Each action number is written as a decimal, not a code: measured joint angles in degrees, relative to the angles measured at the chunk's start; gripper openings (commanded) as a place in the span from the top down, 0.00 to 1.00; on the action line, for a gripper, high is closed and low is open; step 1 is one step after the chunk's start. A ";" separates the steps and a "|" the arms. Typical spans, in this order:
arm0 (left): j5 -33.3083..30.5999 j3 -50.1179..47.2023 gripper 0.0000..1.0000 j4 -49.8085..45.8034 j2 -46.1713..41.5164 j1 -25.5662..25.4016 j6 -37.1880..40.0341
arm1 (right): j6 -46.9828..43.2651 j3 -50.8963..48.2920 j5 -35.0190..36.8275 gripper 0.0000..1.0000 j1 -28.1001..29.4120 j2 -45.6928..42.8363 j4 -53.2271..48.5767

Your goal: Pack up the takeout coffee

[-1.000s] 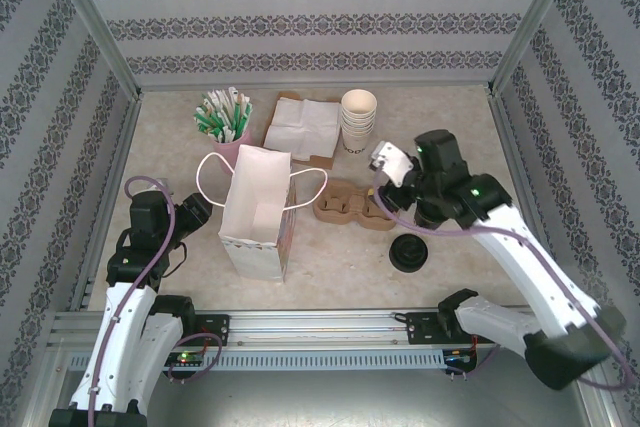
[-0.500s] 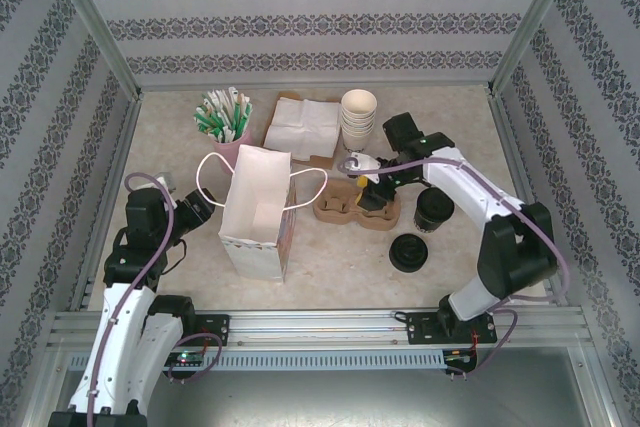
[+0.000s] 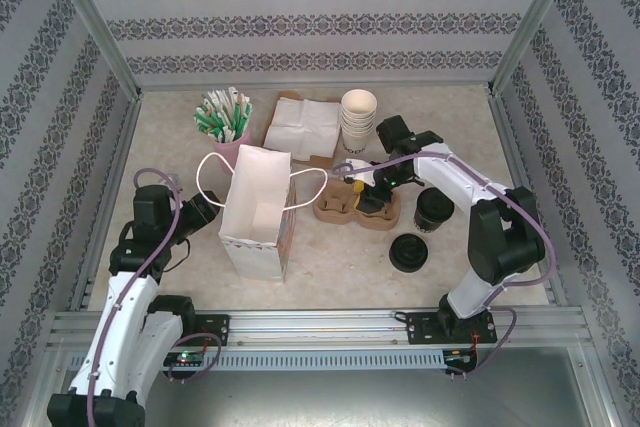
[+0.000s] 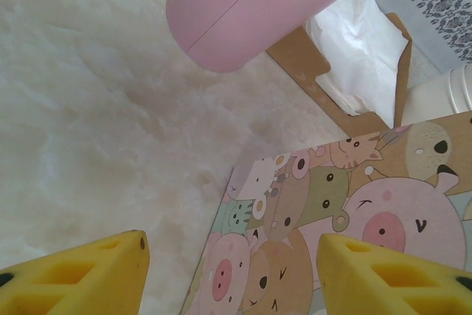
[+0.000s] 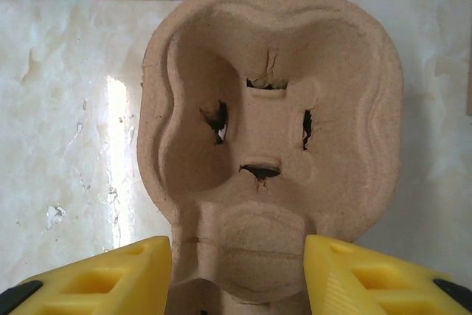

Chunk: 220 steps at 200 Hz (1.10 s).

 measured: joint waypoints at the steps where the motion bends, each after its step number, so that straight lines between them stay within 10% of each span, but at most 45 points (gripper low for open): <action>1: -0.02 0.00 0.38 0.02 0.04 0.00 -0.02 | -0.02 0.02 0.04 0.48 0.00 0.00 0.00; 220: 0.20 -0.55 0.38 0.90 0.63 0.00 -0.17 | 0.22 0.31 4.68 0.58 1.18 3.52 1.64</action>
